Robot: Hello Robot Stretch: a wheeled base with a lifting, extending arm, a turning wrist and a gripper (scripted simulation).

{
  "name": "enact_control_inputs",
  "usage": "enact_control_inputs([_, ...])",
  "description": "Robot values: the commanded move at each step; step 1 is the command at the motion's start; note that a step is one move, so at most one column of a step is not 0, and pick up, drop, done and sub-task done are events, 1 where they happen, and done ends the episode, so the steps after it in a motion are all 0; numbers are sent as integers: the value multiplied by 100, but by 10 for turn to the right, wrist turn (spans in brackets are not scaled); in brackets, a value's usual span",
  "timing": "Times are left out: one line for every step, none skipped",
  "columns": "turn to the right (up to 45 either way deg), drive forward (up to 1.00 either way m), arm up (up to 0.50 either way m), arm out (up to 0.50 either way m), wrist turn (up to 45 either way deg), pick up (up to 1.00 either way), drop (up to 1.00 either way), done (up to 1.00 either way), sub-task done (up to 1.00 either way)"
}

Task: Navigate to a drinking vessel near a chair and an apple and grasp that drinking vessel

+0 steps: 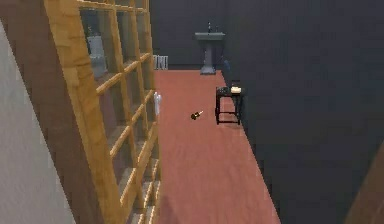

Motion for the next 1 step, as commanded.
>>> enact_control_inputs([0, 100, 0, 0, 0, 0, 0, 0, 0])
